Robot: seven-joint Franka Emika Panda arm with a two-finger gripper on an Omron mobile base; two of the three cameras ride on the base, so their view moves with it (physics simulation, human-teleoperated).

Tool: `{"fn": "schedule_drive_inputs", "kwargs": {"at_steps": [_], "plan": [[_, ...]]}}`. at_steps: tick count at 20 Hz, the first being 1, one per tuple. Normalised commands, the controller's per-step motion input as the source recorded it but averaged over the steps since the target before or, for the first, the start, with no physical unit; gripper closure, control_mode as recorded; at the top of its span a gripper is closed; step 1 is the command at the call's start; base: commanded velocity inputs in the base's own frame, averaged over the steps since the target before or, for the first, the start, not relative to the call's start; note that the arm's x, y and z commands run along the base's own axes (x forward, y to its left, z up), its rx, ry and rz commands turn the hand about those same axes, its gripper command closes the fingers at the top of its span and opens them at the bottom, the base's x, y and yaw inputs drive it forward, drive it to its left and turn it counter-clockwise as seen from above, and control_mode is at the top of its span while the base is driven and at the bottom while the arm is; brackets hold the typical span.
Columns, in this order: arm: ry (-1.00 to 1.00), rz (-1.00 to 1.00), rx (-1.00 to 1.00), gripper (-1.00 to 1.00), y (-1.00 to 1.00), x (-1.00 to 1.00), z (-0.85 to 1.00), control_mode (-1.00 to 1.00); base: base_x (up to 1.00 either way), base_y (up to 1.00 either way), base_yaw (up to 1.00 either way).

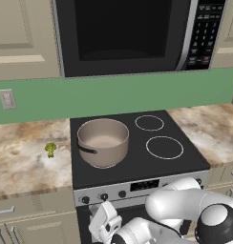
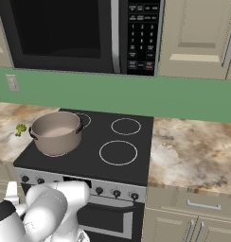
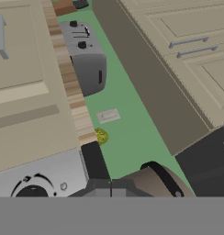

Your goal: Turn on the burner for the pot on the stove. Wait thirty seconds for the pot to heat up. Then add the broccoli to the pot.

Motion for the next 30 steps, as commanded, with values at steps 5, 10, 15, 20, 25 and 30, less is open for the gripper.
{"fn": "schedule_drive_inputs", "kwargs": {"at_steps": [5,10,15,20,25,30], "plan": [[0.00,0.00,0.00,1.00,0.00,0.00,0.00,-1.00,0.00,0.00,0.00],[0.00,0.00,0.00,1.00,0.00,0.00,0.00,-1.00,0.00,0.00,0.00],[0.00,0.00,0.00,1.00,0.00,0.00,0.00,-1.00,0.00,0.00,0.00],[0.00,0.00,0.00,1.00,0.00,0.00,0.00,-1.00,0.00,0.00,0.00],[0.00,0.00,0.00,1.00,0.00,0.00,0.00,-1.00,0.00,0.00,0.00],[0.00,0.00,0.00,1.00,0.00,0.00,0.00,-1.00,0.00,0.00,0.00]]}}
